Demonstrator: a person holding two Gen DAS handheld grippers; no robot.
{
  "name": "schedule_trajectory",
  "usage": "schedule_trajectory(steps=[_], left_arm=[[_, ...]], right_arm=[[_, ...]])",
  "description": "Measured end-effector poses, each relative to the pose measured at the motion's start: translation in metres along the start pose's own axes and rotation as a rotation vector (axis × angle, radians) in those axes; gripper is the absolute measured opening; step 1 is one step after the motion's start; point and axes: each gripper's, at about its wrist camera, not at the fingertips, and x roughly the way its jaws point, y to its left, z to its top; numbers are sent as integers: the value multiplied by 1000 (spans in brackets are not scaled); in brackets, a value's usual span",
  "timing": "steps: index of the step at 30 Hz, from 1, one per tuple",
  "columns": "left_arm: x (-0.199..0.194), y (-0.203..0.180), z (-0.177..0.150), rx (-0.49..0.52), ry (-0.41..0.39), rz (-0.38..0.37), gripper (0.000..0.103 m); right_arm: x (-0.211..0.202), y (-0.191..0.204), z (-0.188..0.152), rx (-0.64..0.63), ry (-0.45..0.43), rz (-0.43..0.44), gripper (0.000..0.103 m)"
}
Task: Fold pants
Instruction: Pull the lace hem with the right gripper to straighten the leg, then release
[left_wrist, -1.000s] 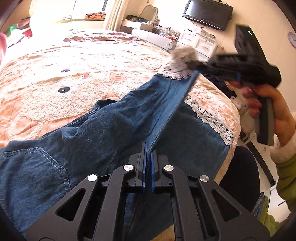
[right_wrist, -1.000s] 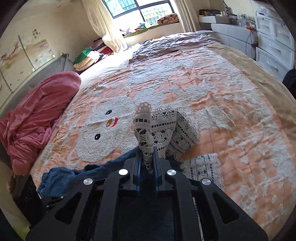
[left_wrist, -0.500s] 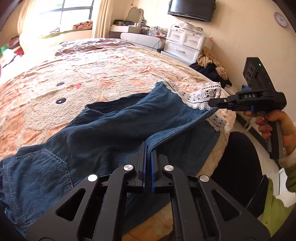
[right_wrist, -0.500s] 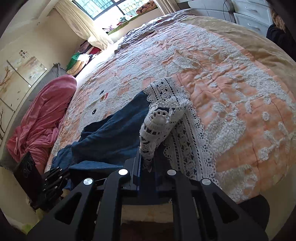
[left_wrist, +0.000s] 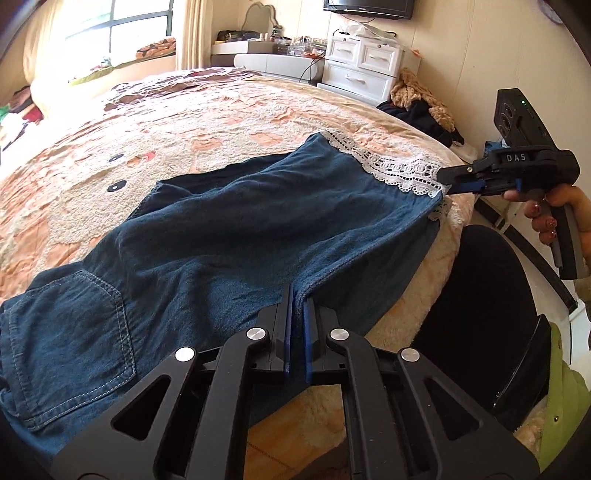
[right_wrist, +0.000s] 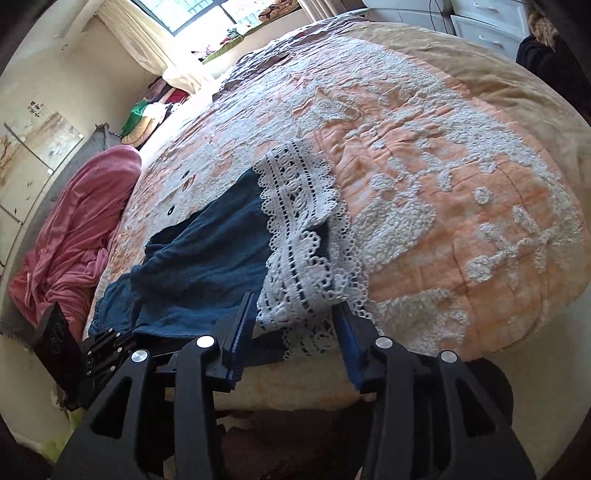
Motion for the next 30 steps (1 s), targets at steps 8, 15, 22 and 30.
schedule_trajectory(steps=[8, 15, 22, 30], left_arm=[[-2, 2, -5, -2, 9, 23, 1], [6, 0, -11, 7, 41, 35, 2], [4, -1, -14, 9, 44, 20, 11], [-11, -9, -14, 16, 15, 9, 30]], right_arm=[[3, -6, -5, -56, 31, -33, 18], [20, -7, -15, -108, 72, -97, 19], [-3, -5, -6, -96, 31, -104, 47], [-5, 30, 5, -220, -16, -38, 47]])
